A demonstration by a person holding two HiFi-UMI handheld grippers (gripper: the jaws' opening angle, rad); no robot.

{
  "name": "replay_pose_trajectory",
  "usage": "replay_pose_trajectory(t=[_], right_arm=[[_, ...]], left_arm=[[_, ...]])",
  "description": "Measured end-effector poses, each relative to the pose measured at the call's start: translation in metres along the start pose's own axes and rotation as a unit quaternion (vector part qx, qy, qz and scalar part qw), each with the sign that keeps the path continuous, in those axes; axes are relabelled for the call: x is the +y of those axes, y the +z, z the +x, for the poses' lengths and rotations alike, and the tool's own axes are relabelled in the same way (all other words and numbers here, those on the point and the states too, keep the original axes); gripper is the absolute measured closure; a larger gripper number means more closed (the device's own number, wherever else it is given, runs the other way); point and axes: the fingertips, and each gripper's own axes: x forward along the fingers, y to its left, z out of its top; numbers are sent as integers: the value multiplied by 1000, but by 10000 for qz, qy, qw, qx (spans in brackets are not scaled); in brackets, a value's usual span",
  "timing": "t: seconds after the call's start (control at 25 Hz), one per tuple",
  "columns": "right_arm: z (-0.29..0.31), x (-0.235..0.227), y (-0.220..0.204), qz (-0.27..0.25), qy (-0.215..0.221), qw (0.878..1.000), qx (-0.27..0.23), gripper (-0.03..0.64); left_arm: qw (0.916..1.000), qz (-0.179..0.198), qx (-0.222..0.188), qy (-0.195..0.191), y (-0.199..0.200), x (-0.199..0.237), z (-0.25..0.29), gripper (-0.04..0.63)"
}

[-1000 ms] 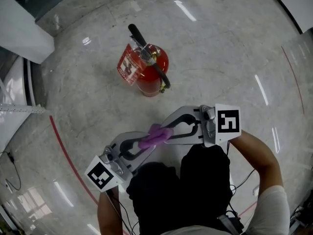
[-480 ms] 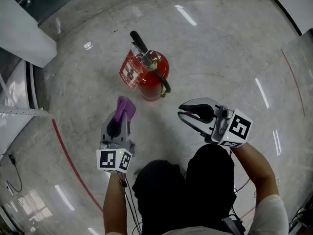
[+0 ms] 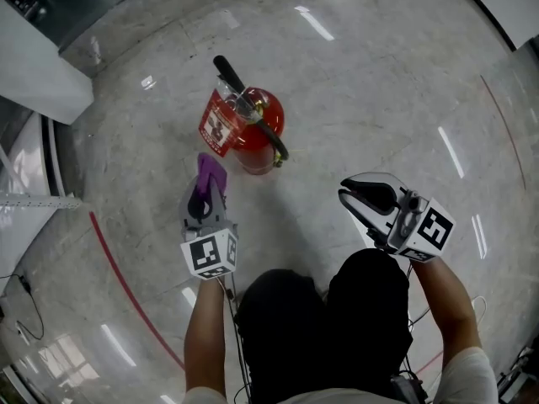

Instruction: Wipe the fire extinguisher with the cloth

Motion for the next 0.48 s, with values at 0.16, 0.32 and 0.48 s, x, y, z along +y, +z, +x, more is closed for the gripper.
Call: replay_pose_trajectory(t=[0.16,0.32,0.48], right_arm=[[-18,-13,1,4,-284,9996,-11,561],[-25,-17,4,-9,-410,9991,-67,561],[-29,-20,2,31,-481,9988,-93,562]], left_arm=[[9966,438,-679,178,69,-1,4,541],[9953,632,-724,-101,104,-10,21,541],[9928,860,-411,-728,79,-43,35,541]])
